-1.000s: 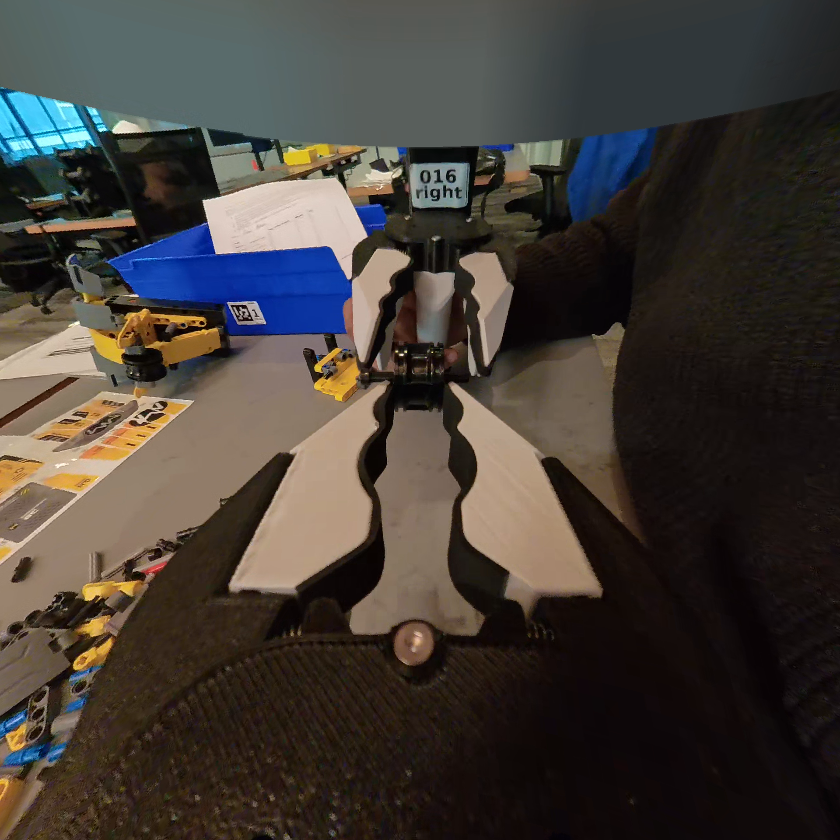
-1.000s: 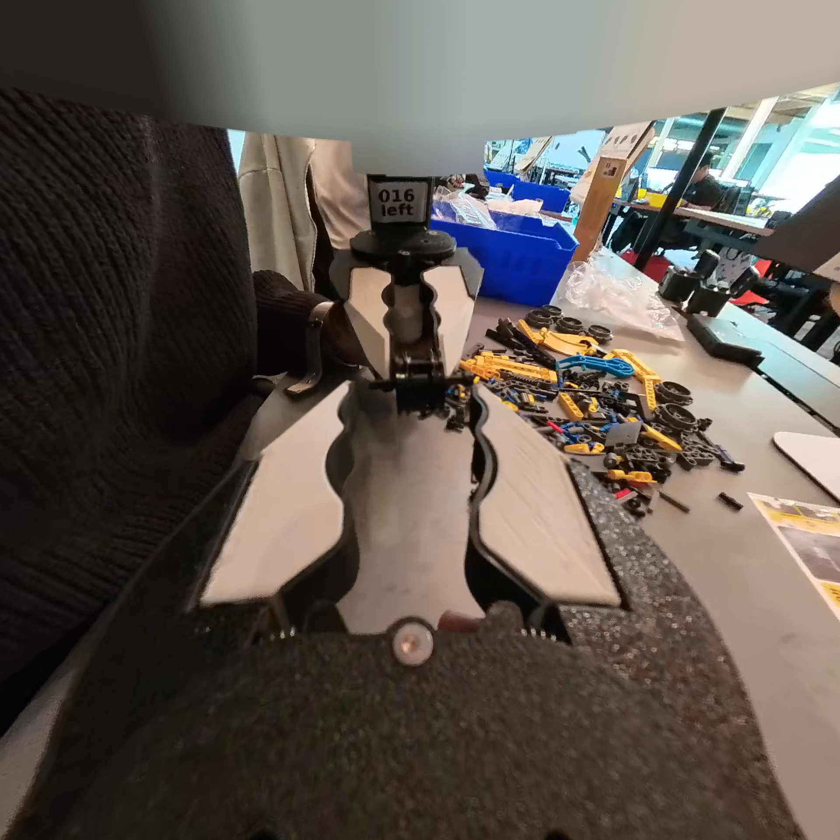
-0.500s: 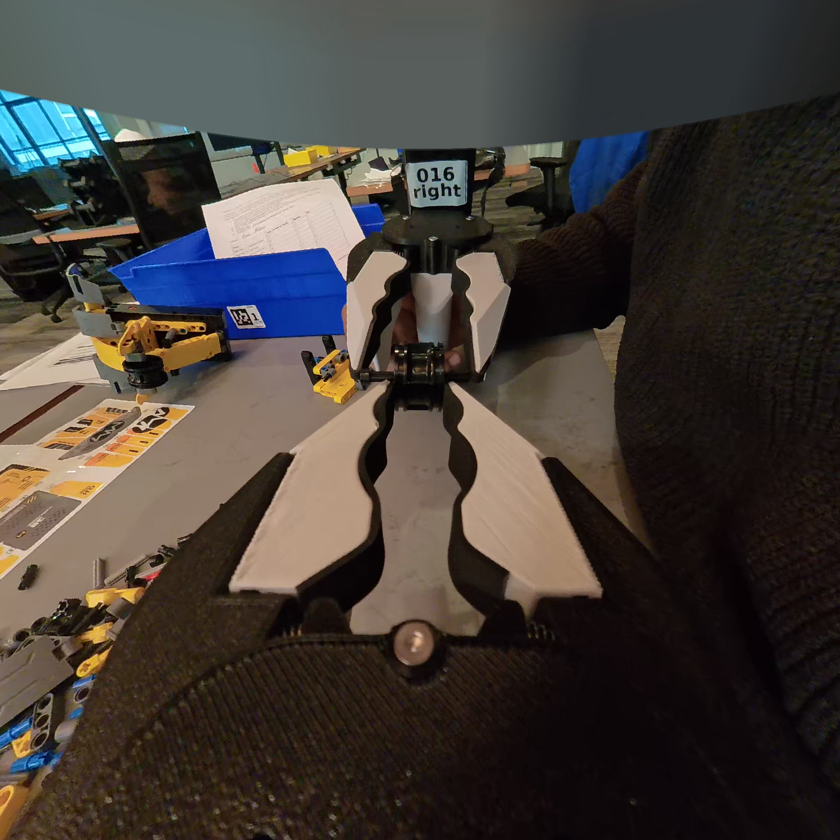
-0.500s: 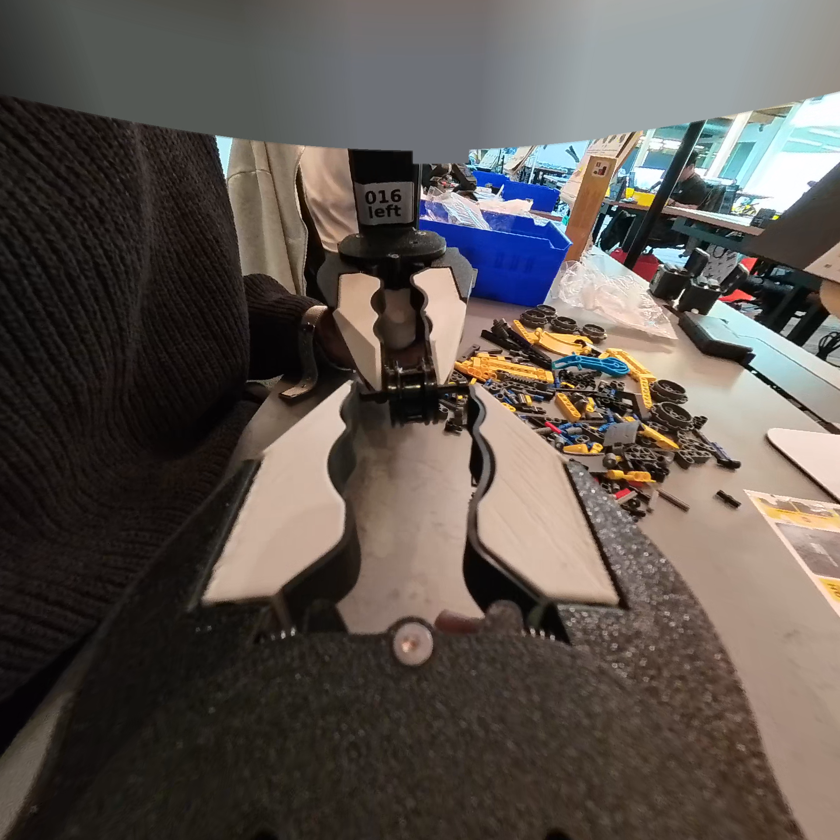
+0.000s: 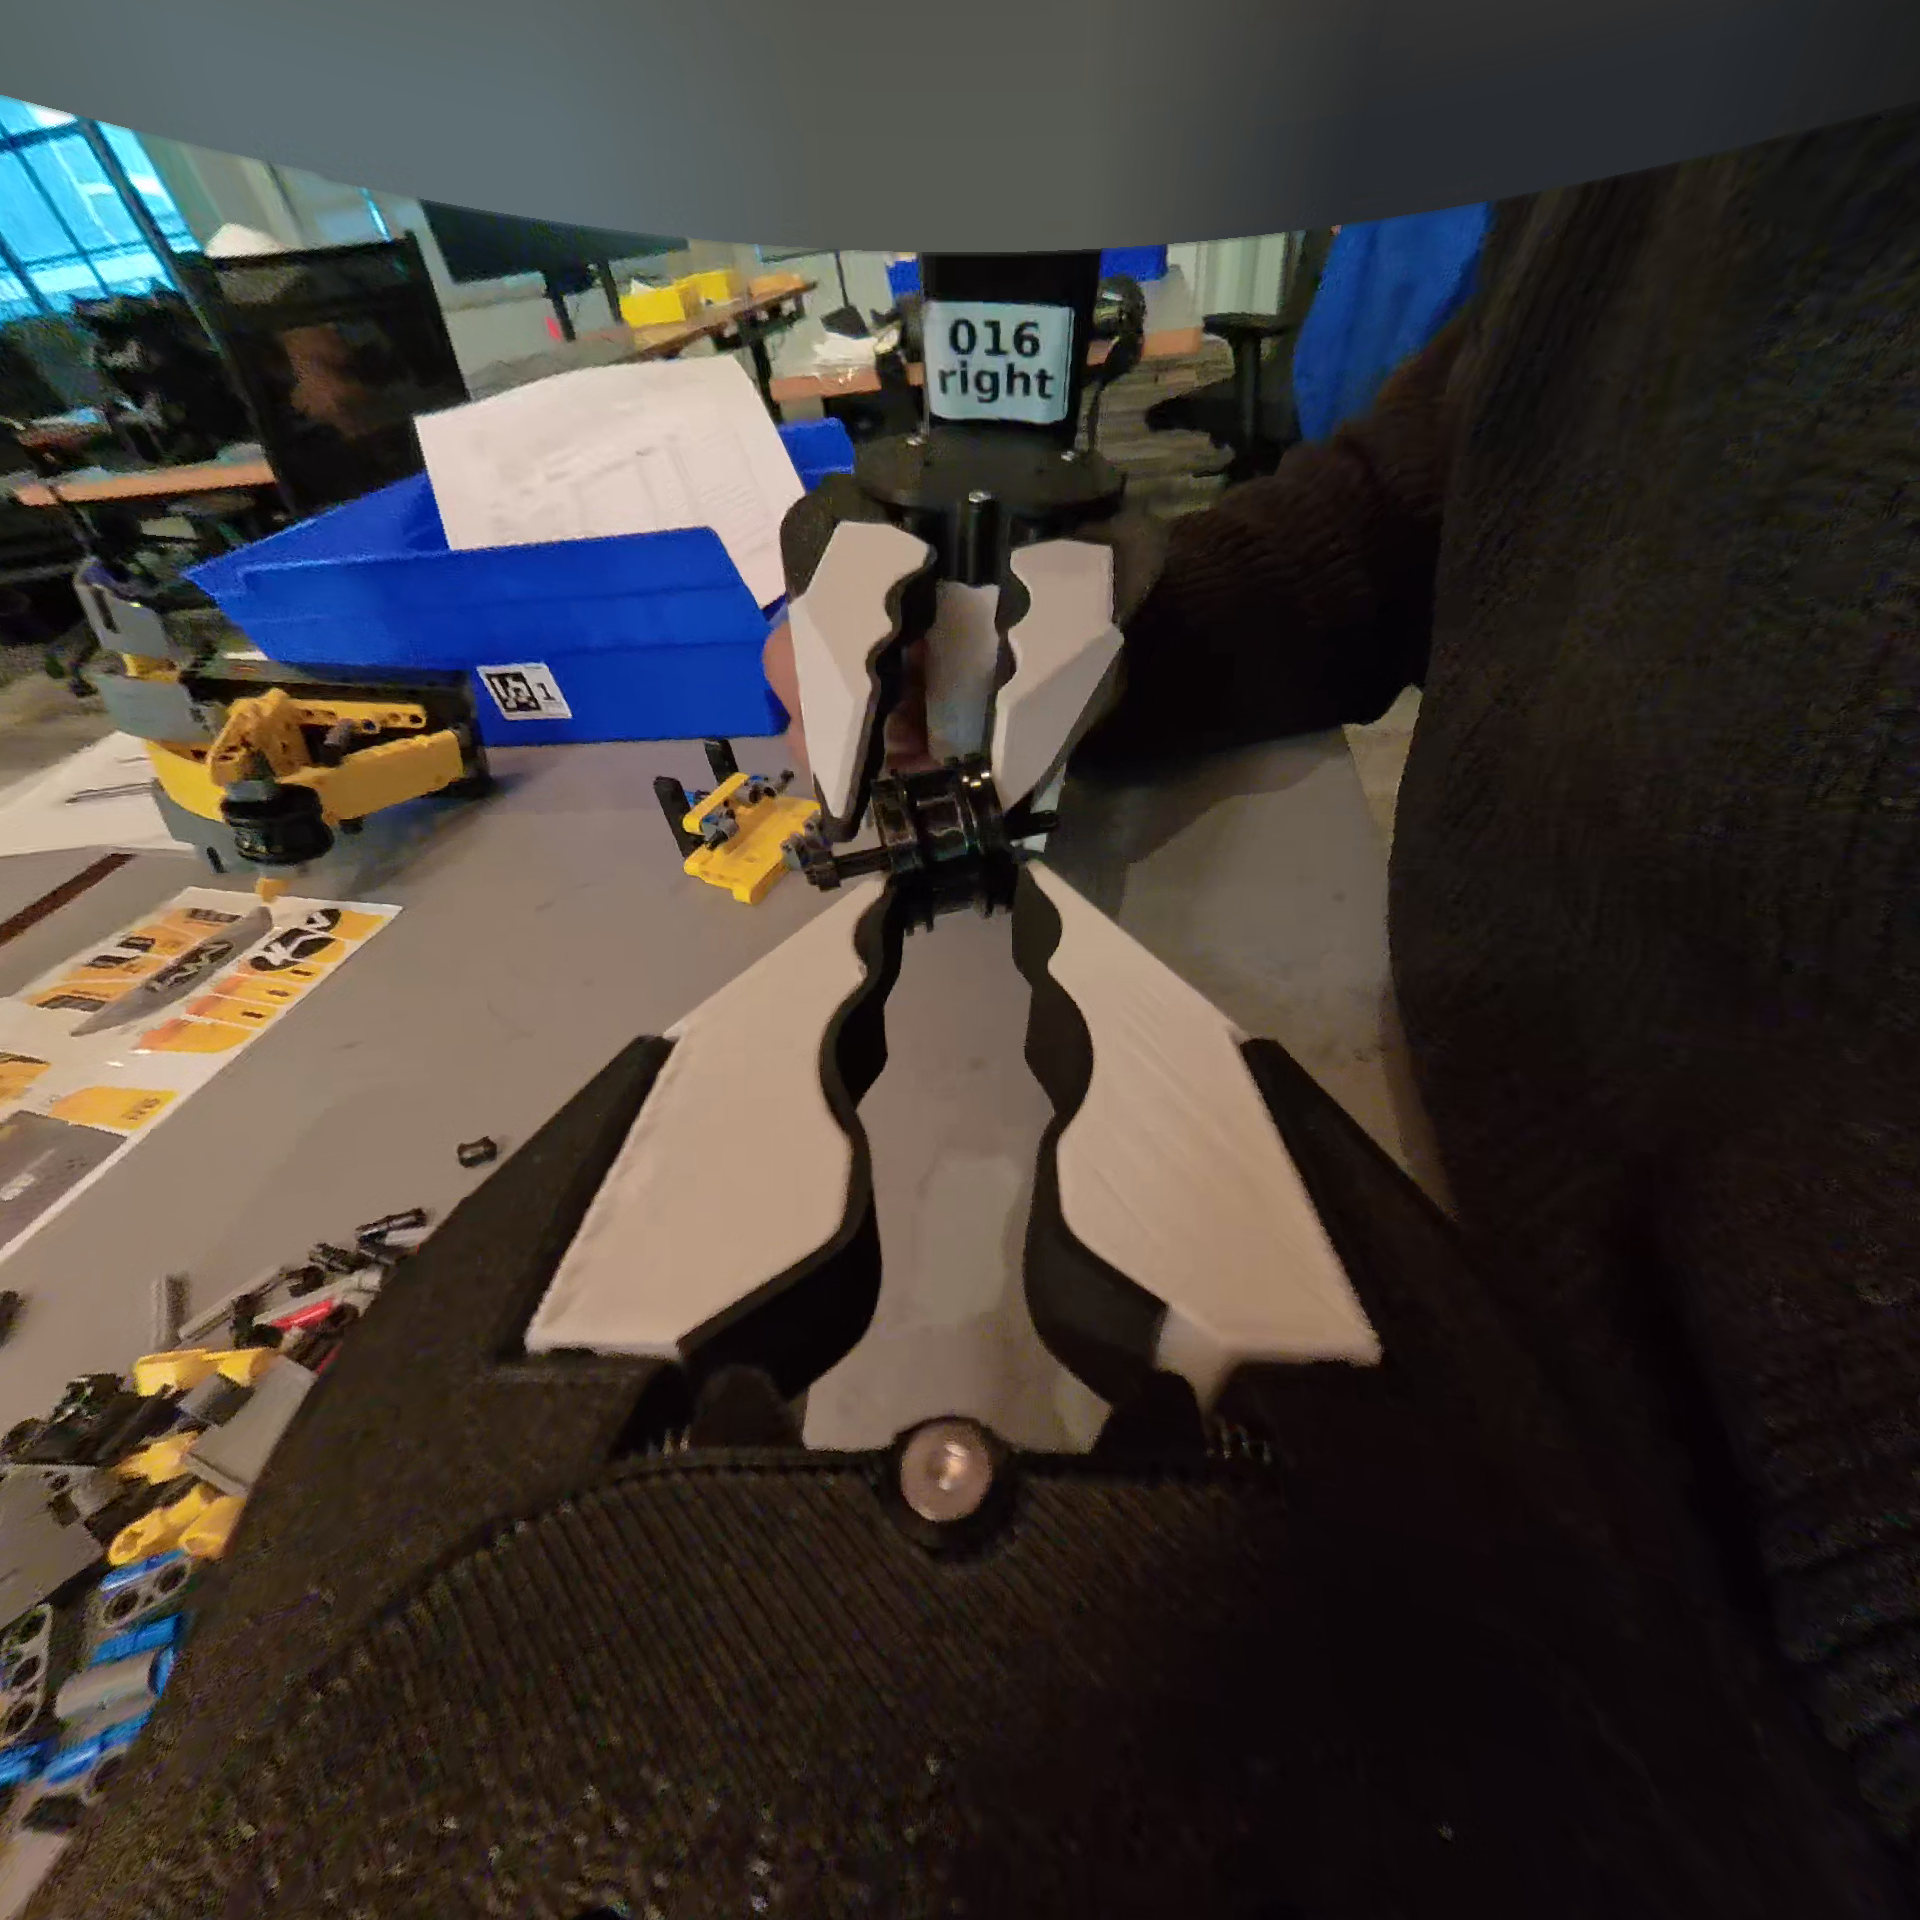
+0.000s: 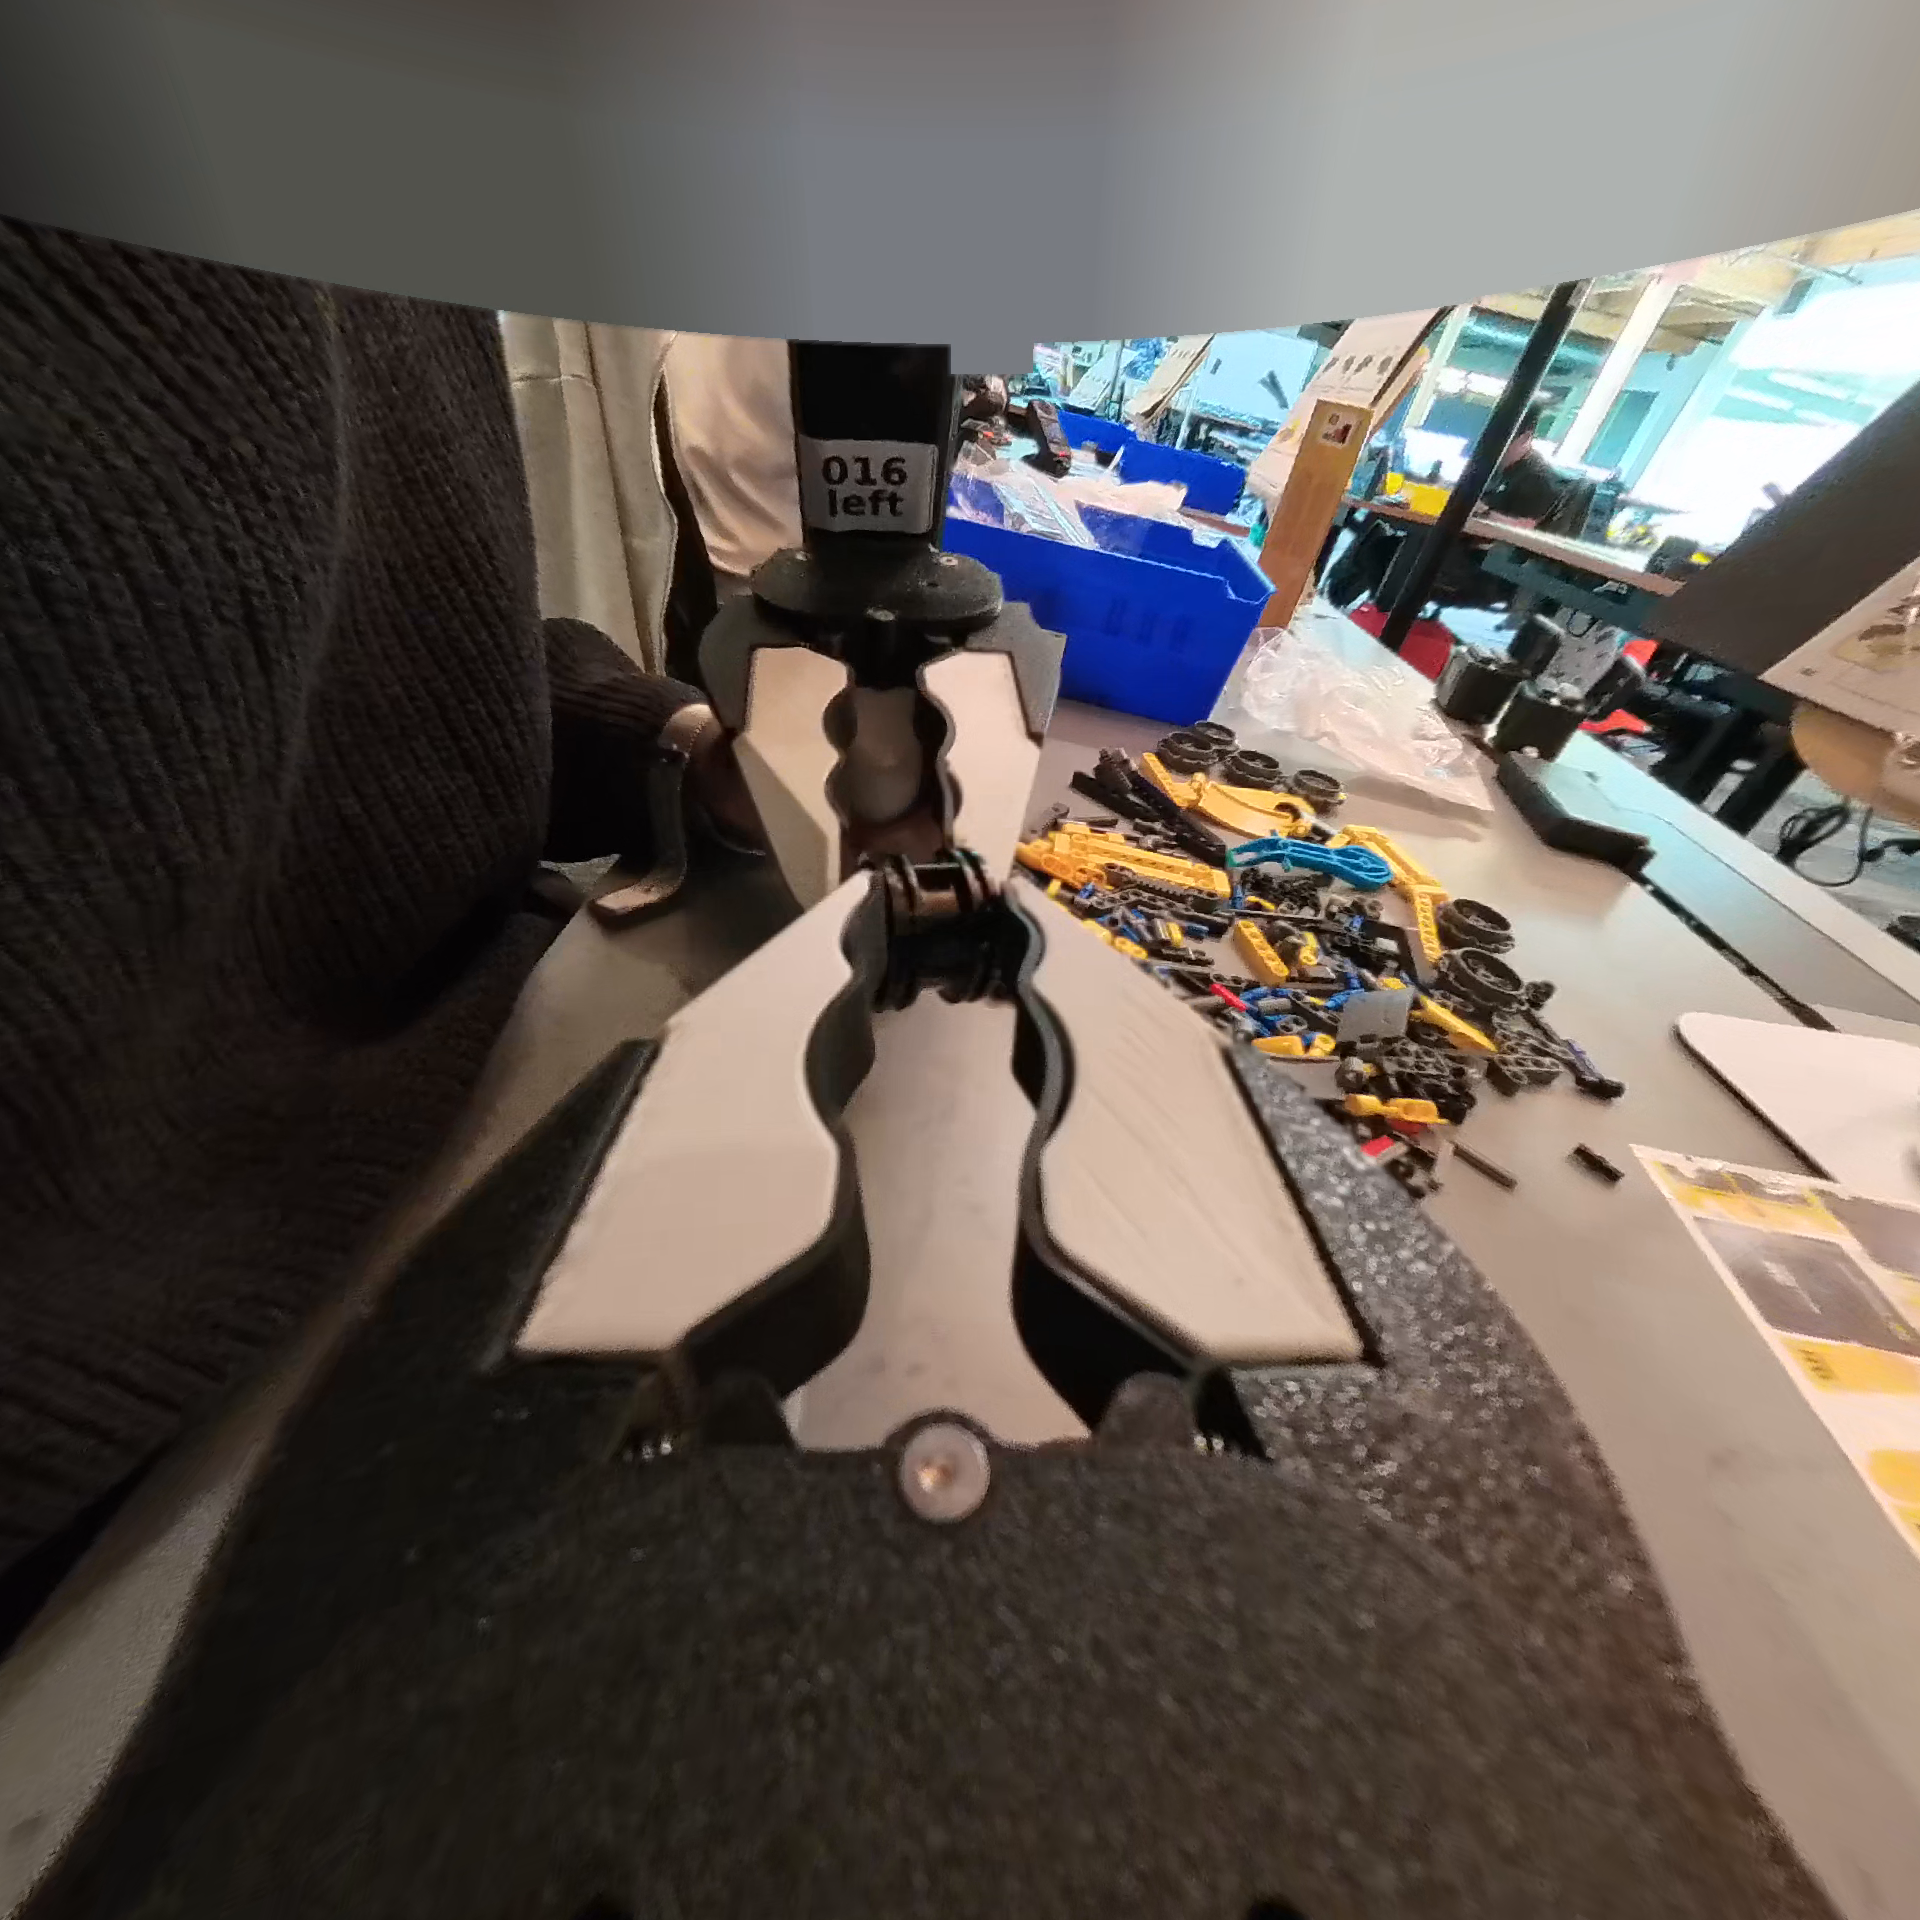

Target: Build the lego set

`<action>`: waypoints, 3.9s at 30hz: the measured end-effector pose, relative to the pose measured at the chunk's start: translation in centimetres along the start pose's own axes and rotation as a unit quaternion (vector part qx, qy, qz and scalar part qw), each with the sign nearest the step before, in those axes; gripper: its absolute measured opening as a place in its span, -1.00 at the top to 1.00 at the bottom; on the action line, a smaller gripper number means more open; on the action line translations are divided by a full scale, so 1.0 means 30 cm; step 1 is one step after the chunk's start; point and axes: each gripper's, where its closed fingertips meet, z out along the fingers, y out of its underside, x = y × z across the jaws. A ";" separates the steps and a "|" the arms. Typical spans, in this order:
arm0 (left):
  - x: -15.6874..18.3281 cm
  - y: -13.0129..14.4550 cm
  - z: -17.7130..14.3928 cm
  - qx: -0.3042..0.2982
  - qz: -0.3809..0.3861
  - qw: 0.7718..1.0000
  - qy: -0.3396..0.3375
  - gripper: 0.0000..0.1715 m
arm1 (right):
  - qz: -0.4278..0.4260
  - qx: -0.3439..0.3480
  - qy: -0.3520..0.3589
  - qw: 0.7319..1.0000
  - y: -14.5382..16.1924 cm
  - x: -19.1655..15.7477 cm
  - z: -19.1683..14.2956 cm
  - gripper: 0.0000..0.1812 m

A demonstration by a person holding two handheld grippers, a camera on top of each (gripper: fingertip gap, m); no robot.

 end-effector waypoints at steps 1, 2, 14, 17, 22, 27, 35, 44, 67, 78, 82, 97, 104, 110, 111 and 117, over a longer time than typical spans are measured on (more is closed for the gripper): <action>-0.001 -0.003 -0.001 0.003 -0.007 1.000 0.003 0.80 | 0.005 0.000 0.001 1.000 -0.004 0.002 0.001 0.77; -0.006 -0.005 -0.003 0.006 -0.012 1.000 0.003 0.80 | 0.008 -0.002 0.005 1.000 -0.003 0.008 0.002 0.77; -0.031 0.021 -0.014 -0.012 -0.008 1.000 -0.011 0.80 | 0.098 0.005 -0.047 0.994 0.013 -0.003 -0.009 0.34; -0.022 0.020 -0.010 -0.010 -0.014 1.000 -0.001 0.80 | 0.075 -0.009 -0.045 0.996 0.024 -0.018 0.001 0.39; -0.013 0.019 -0.009 -0.009 -0.017 1.000 0.008 0.80 | 0.064 -0.015 -0.040 0.997 0.030 -0.019 0.003 0.46; -0.001 0.022 -0.007 -0.012 -0.016 1.000 0.018 0.80 | 0.058 -0.026 -0.041 0.997 0.041 -0.021 0.004 0.46; 0.006 0.028 -0.006 -0.017 -0.020 0.999 0.027 0.80 | 0.051 -0.034 -0.043 0.997 0.048 -0.027 0.004 0.50; 0.009 0.034 -0.008 -0.023 -0.025 0.999 0.034 0.80 | 0.045 -0.040 -0.040 0.997 0.055 -0.033 0.007 0.50; 0.067 0.049 -0.012 -0.035 -0.060 0.992 0.108 0.81 | 0.056 -0.065 -0.085 0.993 0.079 -0.071 -0.011 0.63; 0.060 0.046 -0.016 -0.031 -0.071 0.991 0.110 0.81 | 0.059 -0.063 -0.074 0.994 0.077 -0.060 -0.007 0.64; 0.058 0.047 -0.017 -0.031 -0.073 0.991 0.110 0.81 | 0.061 -0.063 -0.071 0.994 0.078 -0.057 -0.006 0.64; 0.055 0.055 -0.015 -0.040 -0.078 0.990 0.108 0.81 | 0.068 -0.068 -0.077 0.992 0.083 -0.063 -0.006 0.72; 0.052 0.053 -0.015 -0.038 -0.077 0.991 0.104 0.81 | 0.061 -0.064 -0.074 0.993 0.080 -0.061 -0.006 0.73; 0.027 0.055 -0.016 -0.038 -0.067 0.994 0.074 0.80 | 0.045 -0.064 -0.060 0.995 0.082 -0.041 -0.005 0.77; 0.022 0.058 -0.014 -0.040 -0.065 0.995 0.068 0.79 | 0.040 -0.066 -0.056 0.995 0.084 -0.038 -0.006 0.77; -0.051 0.057 -0.009 -0.037 -0.054 0.998 -0.011 0.58 | 0.006 -0.062 -0.022 0.998 0.080 -0.004 -0.014 0.77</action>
